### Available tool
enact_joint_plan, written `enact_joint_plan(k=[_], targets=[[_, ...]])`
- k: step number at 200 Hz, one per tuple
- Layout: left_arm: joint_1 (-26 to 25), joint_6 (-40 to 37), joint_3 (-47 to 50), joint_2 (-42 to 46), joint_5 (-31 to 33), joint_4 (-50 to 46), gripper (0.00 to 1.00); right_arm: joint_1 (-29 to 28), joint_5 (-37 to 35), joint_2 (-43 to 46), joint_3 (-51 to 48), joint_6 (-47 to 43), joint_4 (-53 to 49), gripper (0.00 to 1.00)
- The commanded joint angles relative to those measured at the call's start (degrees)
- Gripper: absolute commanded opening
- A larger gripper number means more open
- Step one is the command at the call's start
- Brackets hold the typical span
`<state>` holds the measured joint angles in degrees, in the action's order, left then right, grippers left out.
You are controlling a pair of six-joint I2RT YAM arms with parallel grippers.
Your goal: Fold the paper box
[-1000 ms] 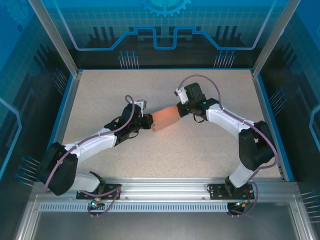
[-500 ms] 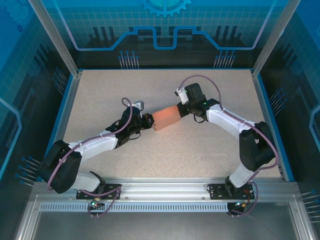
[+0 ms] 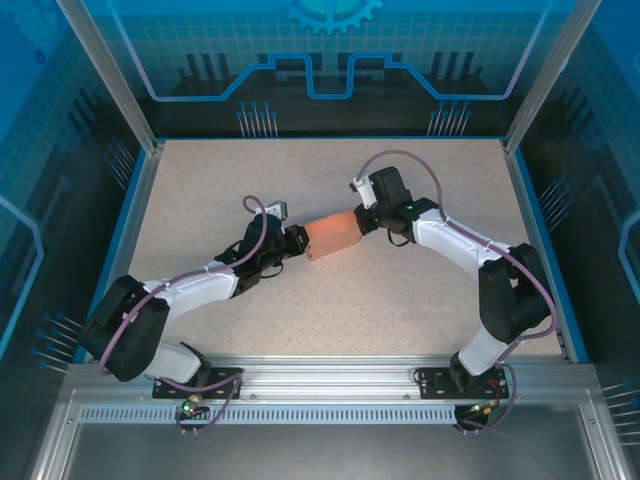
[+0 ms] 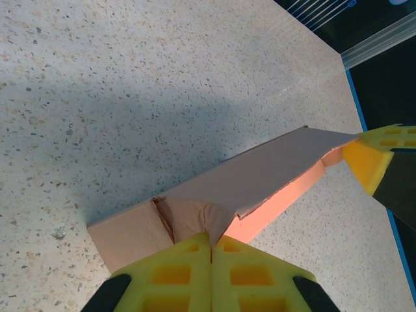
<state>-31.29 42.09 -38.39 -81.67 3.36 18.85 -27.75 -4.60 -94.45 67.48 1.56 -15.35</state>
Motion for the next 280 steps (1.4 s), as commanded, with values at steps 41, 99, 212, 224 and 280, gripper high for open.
enact_joint_plan(k=[41, 99, 212, 224, 280], targets=[[-3.0, -3.6, 0.8, -1.7, 2.8, 0.4, 0.08, -2.1, 1.4, 0.5, -1.4, 0.4, -1.1, 0.04], [-3.5, -7.7, 1.9, 0.8, 5.0, -0.9, 0.20, -2.2, 0.0, 1.6, -3.0, 0.4, -0.4, 0.04], [-0.8, -10.0, 2.8, 8.9, 1.0, -4.4, 0.60, -2.6, -0.6, 2.0, -3.2, 0.6, -0.5, 0.04], [0.4, -9.0, 2.7, 9.1, -0.7, -3.7, 0.62, -2.6, -0.6, 1.9, -3.1, 0.6, -0.5, 0.04], [4.5, -4.4, 0.2, 4.2, -7.3, -0.9, 0.68, -2.7, -0.6, 1.8, -3.0, 0.6, -0.6, 0.04]])
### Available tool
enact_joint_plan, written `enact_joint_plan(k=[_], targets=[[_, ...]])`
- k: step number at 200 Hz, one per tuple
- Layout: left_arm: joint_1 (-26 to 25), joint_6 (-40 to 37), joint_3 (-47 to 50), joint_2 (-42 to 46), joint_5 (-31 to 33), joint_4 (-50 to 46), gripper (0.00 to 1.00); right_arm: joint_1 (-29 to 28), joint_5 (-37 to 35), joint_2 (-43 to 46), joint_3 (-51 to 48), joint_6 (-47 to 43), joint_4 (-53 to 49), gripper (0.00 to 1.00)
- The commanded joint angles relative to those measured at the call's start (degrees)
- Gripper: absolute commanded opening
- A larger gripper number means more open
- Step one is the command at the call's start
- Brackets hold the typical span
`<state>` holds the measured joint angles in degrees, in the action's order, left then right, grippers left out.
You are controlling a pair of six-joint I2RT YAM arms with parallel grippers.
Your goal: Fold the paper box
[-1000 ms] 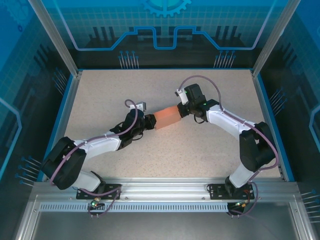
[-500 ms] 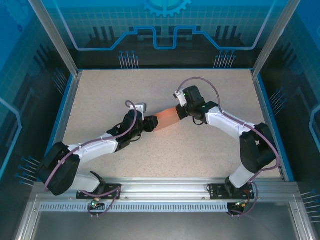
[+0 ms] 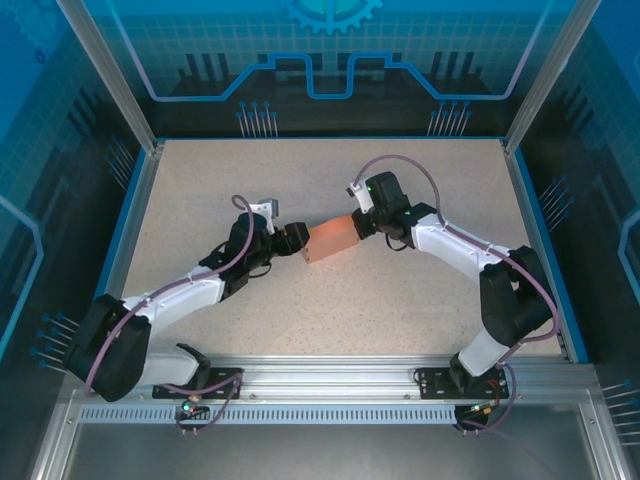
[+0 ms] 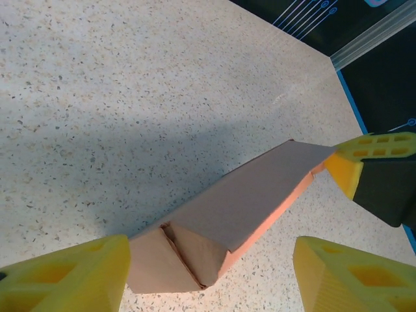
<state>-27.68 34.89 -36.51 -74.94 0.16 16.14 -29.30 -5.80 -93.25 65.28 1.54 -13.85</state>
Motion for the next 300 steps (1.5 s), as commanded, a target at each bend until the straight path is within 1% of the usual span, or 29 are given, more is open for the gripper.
enact_joint_plan(k=[1, 43, 66, 100, 126, 144, 163, 176, 216, 251, 300], targets=[[0.9, 2.9, -1.7, -2.6, -4.1, 1.8, 0.68, -1.1, 0.6, 0.6, -0.8, 0.6, -2.1, 0.04], [1.1, 3.7, -1.4, -5.8, -4.3, 2.9, 0.67, -1.1, 0.5, 0.6, -0.6, 0.5, -2.1, 0.04], [1.1, 4.2, -0.8, -7.0, -5.0, 3.9, 0.65, -1.2, 0.6, 0.5, -0.7, 0.6, -1.9, 0.04], [1.1, 4.3, 0.3, -6.9, -5.7, 4.9, 0.63, -1.2, 0.4, 0.5, -1.0, 0.6, -1.7, 0.04], [1.1, 3.0, -0.7, -5.3, -6.7, 4.8, 0.68, -1.2, 0.4, 0.5, -1.2, 0.6, -1.7, 0.04], [1.2, 2.4, -0.8, -3.7, -6.1, 4.8, 0.71, -1.2, 0.4, 0.6, -1.2, 0.7, -1.8, 0.04], [2.3, 2.9, -0.9, -3.2, -6.3, 5.3, 0.73, -1.2, 0.6, 0.5, -1.5, 0.7, -1.6, 0.04], [3.0, 3.6, -1.1, -3.8, -6.8, 5.7, 0.74, -1.2, 0.6, 0.5, -1.5, 0.7, -1.6, 0.04], [4.8, 6.1, -2.1, -7.5, -9.1, 8.0, 0.75, -1.2, 0.8, 0.6, -1.6, 0.7, -1.7, 0.04], [4.9, 6.7, -2.1, -10.0, -10.3, 8.5, 0.72, -1.2, 0.5, 0.7, -1.8, 0.7, -1.5, 0.04], [4.8, 7.8, 0.9, -11.7, -11.4, 10.5, 0.65, -1.2, 0.5, 0.6, -1.7, 0.9, -1.3, 0.05]])
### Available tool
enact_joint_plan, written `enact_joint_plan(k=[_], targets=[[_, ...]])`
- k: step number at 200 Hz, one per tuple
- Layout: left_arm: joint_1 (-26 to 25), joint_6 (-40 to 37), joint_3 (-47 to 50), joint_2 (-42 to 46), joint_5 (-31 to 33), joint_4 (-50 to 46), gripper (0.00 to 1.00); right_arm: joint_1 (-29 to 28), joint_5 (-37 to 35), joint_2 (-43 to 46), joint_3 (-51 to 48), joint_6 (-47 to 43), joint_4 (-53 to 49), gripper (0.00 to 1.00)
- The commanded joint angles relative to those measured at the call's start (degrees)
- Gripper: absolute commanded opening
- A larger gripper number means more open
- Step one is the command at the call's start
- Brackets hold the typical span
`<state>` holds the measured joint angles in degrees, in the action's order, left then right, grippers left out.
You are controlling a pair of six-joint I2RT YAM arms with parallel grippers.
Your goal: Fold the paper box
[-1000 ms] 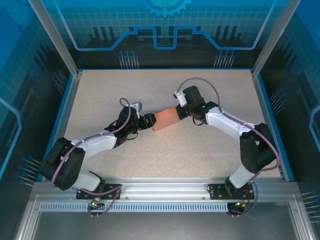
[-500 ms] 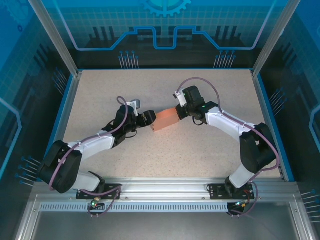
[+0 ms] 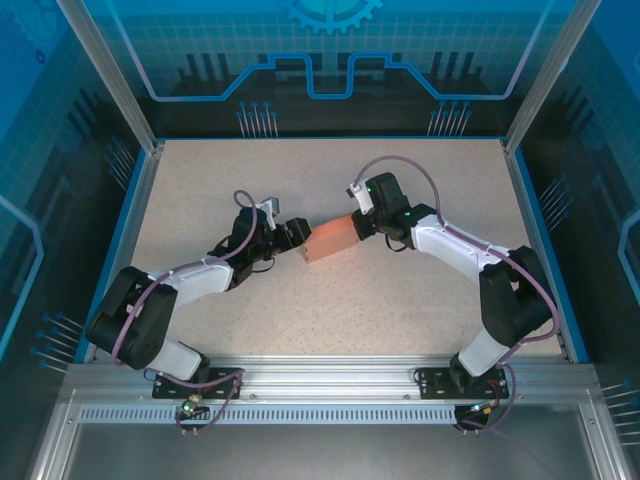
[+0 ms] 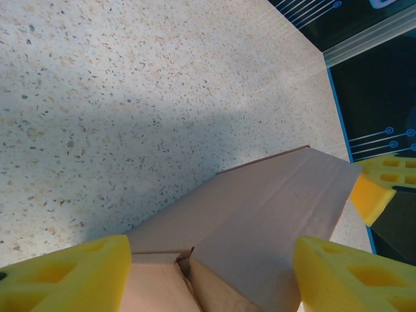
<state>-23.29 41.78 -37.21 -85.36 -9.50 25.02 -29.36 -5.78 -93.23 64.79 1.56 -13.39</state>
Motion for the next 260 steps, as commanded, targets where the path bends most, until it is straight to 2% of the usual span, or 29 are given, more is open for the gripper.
enact_joint_plan(k=[1, 22, 116, 129, 149, 194, 260], targets=[[0.4, 0.9, 1.6, -1.3, -1.7, 1.7, 0.65, -1.1, 0.4, 0.6, -1.3, 0.9, -1.7, 0.06], [0.3, 1.0, 2.8, -1.5, -1.4, 2.2, 0.63, -1.1, 0.3, 0.9, -1.1, 0.9, -2.0, 0.09], [-0.2, -0.3, 3.7, -2.2, -0.5, 2.1, 0.60, -0.9, 0.4, 7.8, -0.8, -0.5, -7.4, 0.36], [-0.2, -0.5, 3.8, -2.1, -0.4, 1.9, 0.60, -0.1, 2.7, 9.1, -0.1, -0.4, -7.9, 0.40], [-0.1, -0.6, 3.7, -2.1, -0.3, 1.8, 0.59, 2.8, 9.8, 8.5, 2.4, 0.4, -9.0, 0.45], [-0.3, -0.8, 3.6, -1.9, 0.0, 1.9, 0.59, 9.5, 24.7, 0.0, 9.6, 3.3, -9.4, 0.51], [-0.5, -1.3, 2.9, -1.7, 0.1, 1.4, 0.59, 11.2, 27.9, -10.7, 15.6, 3.8, -10.3, 0.49]])
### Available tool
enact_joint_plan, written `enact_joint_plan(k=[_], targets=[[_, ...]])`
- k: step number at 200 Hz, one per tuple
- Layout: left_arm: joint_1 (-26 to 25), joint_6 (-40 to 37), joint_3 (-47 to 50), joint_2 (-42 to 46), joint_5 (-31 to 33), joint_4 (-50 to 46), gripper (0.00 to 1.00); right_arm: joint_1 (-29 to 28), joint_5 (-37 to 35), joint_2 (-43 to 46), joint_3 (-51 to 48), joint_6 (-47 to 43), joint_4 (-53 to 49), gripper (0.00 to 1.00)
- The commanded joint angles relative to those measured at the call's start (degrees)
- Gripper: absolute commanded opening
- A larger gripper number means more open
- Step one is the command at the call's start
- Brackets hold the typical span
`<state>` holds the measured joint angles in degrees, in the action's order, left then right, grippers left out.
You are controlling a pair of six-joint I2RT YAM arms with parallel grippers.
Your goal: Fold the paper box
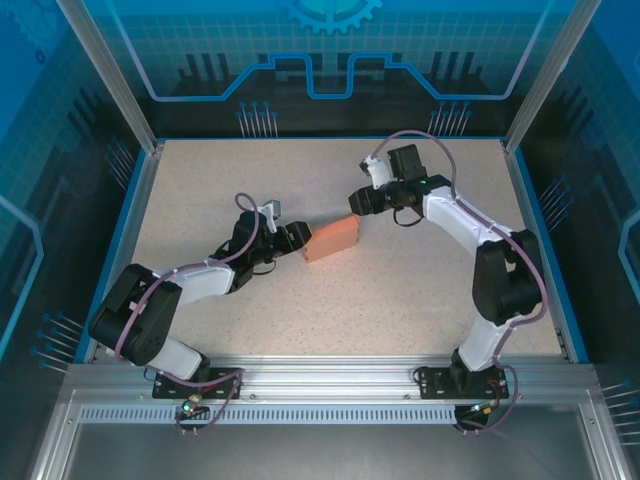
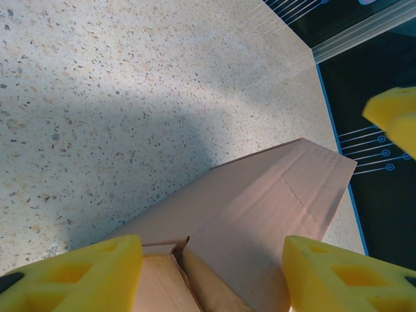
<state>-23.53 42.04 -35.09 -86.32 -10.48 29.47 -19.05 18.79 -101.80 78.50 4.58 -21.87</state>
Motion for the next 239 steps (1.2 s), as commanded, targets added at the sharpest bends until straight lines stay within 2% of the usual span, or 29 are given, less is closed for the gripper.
enact_joint_plan(k=[1, 53, 119, 200, 214, 239], targets=[[-0.3, -1.5, 0.8, -0.7, 1.1, -3.1, 0.59, 0.9, 3.3, -2.2, 1.8, 0.8, -1.8, 0.49], [-0.3, -1.2, 1.6, -0.1, 1.4, -3.0, 0.60, 1.9, 3.4, -1.5, -4.4, 1.3, 0.2, 0.44], [-0.3, -0.5, 3.6, 0.0, 2.1, -2.3, 0.61, 2.4, 3.3, 0.2, -11.6, 2.5, 4.3, 0.43], [-0.3, 0.7, 6.3, -1.2, 1.8, 0.4, 0.54, 2.3, 3.6, 0.7, -16.8, 4.3, 8.0, 0.43], [-0.3, 0.4, 5.2, -0.5, 1.8, -0.5, 0.54, 2.3, 3.7, 1.5, -16.4, 4.6, 8.1, 0.43], [-0.2, -0.3, 2.5, 0.4, 1.9, -2.1, 0.63, 2.3, 4.5, 3.4, -15.3, 5.4, 8.9, 0.46]])
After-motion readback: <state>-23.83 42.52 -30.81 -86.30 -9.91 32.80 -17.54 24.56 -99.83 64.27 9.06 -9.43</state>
